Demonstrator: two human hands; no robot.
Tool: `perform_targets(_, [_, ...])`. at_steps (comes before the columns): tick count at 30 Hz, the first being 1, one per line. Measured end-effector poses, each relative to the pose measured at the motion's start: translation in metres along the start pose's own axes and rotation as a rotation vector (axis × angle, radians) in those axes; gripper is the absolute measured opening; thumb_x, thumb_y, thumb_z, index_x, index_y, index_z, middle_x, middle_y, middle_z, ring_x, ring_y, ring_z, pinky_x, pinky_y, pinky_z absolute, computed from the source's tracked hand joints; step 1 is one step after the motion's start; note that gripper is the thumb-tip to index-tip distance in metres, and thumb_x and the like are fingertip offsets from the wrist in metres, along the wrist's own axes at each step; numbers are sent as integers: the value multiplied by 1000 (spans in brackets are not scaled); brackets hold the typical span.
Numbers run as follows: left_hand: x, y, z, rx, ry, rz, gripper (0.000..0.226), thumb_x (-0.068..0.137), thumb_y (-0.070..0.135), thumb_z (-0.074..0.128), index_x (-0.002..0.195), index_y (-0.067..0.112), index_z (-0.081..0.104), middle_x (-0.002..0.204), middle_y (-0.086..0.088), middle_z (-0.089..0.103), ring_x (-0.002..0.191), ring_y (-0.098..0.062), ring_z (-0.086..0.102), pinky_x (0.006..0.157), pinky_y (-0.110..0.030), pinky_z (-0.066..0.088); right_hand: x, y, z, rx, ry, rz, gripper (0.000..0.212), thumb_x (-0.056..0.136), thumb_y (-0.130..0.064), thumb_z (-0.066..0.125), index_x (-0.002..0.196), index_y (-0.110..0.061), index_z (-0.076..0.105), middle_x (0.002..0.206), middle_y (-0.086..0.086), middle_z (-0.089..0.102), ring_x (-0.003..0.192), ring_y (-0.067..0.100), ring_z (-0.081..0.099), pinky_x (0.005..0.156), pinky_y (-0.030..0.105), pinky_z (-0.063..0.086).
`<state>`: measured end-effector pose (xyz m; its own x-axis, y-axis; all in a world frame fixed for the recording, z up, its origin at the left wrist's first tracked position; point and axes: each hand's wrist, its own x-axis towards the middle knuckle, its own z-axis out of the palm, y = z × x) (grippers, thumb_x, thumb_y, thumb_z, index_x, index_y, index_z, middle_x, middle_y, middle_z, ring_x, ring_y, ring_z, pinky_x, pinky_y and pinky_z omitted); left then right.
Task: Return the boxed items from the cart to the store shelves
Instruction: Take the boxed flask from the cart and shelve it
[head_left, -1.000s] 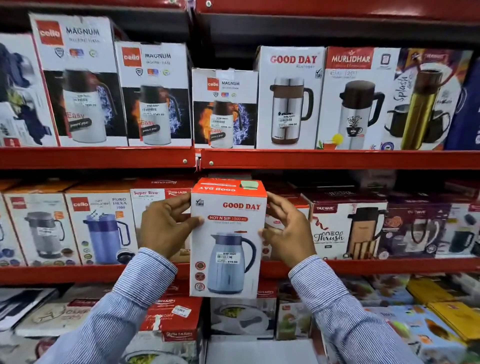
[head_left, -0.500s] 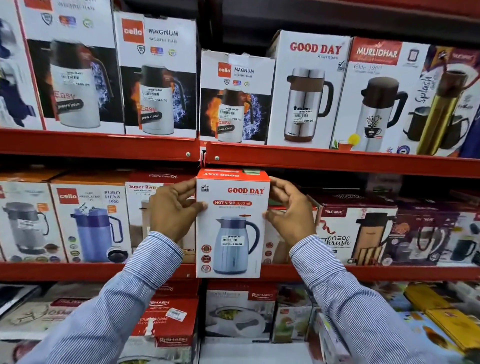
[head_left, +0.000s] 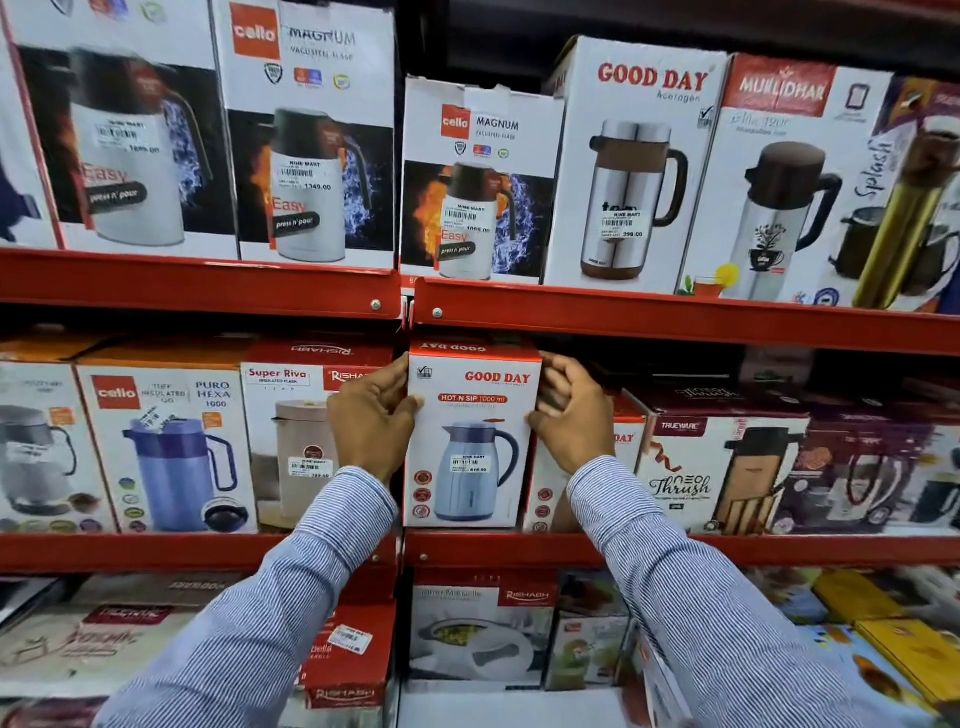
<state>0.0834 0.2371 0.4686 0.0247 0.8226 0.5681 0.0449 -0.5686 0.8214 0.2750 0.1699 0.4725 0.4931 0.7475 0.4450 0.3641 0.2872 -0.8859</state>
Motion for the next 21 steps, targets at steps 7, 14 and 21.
perform_targets(7, [-9,-16,6,67,-51,-17,50,81,-7,64,128,10,57,118,6,65,102,0,62,100,-40,51,-6,12,0,-88,-55,45,71,74,17,66,135,-14,48,141,13,54,129,21,55,103,35,49])
perform_targets(14, [-30,-16,9,190,-59,87,57,84,10,66,138,14,47,127,-4,64,108,-7,63,92,-20,52,-34,9,-9,-574,-131,-111,91,82,-22,72,153,-25,14,156,4,35,142,22,36,116,43,35])
perform_targets(21, [-119,-45,-4,889,-254,409,80,80,44,55,149,23,20,162,-9,9,149,-33,9,116,-59,19,-105,50,-32,-1007,-162,-317,92,85,-48,56,154,-30,-3,164,4,-14,150,30,-14,123,50,5])
